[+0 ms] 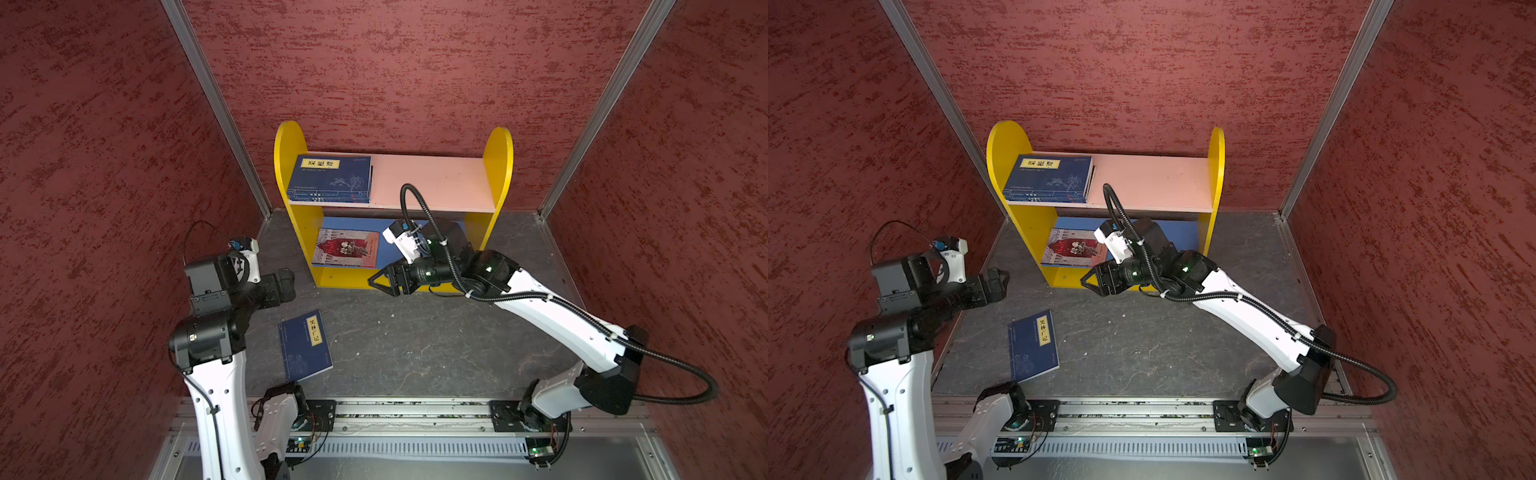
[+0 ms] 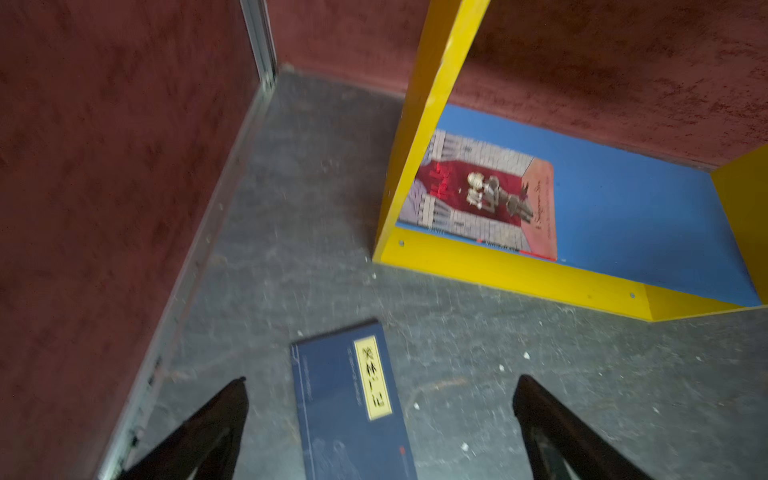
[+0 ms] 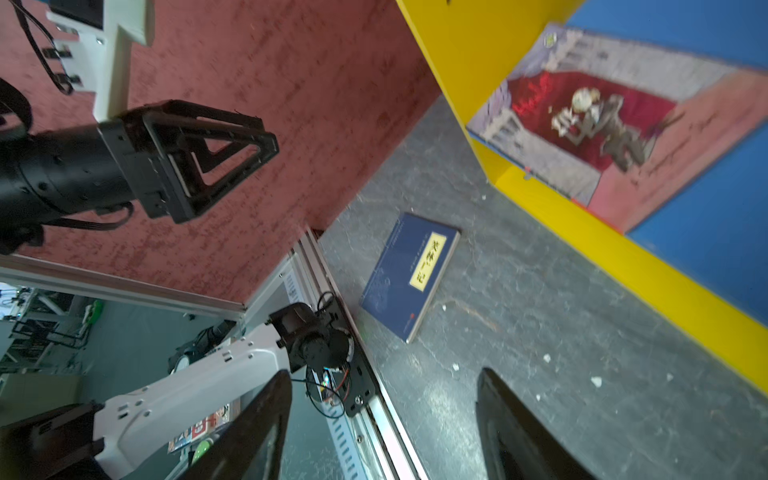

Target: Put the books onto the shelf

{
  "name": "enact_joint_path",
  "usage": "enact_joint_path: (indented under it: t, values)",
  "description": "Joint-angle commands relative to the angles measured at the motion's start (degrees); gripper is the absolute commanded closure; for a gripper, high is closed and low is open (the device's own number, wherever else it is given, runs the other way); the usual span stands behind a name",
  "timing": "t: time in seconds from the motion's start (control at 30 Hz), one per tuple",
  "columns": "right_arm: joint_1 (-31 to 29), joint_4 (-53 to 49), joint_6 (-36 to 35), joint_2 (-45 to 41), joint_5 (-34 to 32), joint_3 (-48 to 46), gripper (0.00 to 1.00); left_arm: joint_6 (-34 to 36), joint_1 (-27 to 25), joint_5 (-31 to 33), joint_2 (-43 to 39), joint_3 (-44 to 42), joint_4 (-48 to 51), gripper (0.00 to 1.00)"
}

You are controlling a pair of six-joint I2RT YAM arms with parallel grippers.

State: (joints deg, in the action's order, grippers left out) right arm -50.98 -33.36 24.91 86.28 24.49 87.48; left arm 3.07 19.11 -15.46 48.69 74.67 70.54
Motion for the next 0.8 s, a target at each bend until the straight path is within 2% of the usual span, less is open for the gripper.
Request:
enact_joint_path:
  t: [0.0,0.17,0.3,0.57,0.77]
  values:
    - [-1.19,7.82,3.32,-1.55,0.58,-4.86,0.29,-6.86,3.01,-7.81,-0.26,-2.63,4.6,0.01]
    - [-2.28,12.67,5.71,-1.83,0.64,-11.68,0.29,-8.91,8.53,-11.44,3.14,-3.66,4.54,0.01]
    - [-2.28,11.18,5.44,-0.34,-1.12,-12.31,0.28,-15.64,15.34,-16.93,5.34,-7.93,2.52,0.01]
    - [-2.28,8.75,8.18,9.76,0.92,-8.75,0.28,-21.47,16.09,-12.94,4.36,-18.97,-4.08,0.01]
    - [-2.28,13.59,11.93,15.57,5.13,-8.03,0.27,-25.94,16.07,-9.17,5.78,-24.91,-7.71,0.01]
